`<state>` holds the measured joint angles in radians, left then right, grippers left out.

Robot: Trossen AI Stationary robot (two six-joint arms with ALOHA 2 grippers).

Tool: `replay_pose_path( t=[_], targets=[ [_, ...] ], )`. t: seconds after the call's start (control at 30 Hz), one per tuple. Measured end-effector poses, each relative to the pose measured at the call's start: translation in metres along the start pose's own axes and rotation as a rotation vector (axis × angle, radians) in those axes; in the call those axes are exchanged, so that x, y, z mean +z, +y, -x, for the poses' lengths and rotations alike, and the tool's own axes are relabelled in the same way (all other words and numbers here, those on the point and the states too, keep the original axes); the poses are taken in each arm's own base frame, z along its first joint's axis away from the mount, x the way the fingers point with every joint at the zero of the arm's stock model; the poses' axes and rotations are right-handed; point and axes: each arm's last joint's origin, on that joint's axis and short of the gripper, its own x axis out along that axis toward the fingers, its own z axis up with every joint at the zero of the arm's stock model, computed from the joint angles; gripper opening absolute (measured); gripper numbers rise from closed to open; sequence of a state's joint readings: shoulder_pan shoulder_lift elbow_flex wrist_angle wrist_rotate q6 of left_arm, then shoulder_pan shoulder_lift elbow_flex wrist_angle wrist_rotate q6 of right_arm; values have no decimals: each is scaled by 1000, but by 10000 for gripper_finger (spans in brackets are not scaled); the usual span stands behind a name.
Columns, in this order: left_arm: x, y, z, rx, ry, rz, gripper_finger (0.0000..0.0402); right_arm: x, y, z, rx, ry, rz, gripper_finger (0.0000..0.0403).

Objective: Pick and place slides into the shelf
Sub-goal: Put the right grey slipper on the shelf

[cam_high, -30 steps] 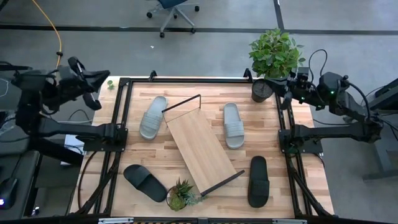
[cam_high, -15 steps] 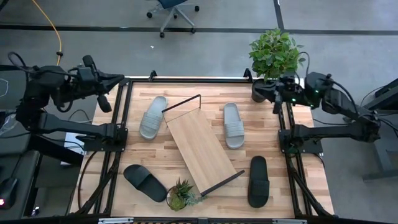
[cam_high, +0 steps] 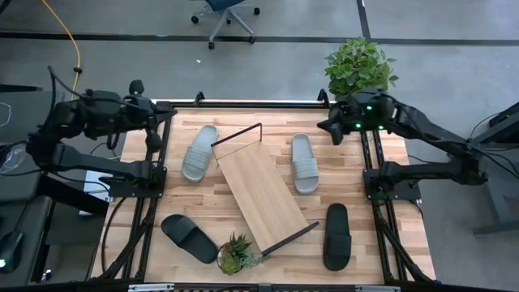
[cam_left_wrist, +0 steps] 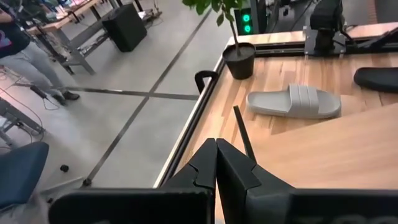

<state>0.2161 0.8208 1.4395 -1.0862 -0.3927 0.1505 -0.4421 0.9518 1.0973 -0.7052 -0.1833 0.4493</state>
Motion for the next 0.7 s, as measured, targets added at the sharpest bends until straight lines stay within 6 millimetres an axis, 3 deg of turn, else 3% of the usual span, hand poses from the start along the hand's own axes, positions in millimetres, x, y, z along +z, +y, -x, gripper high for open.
replay_pose_path(
  t=[0.2, 0.43, 0.7],
  targets=[
    [5, -5, -13, -5, 33, -15, 1, -6, -10, -30, -70, 175, -34, 0],
    [8, -9, -25, -11, 69, -39, 1, -14, -18, -68, -31, 379, -9, 0],
    [9, -11, -27, -35, 71, -40, 1, -20, -25, -95, 2, 492, 56, 6]
  ],
)
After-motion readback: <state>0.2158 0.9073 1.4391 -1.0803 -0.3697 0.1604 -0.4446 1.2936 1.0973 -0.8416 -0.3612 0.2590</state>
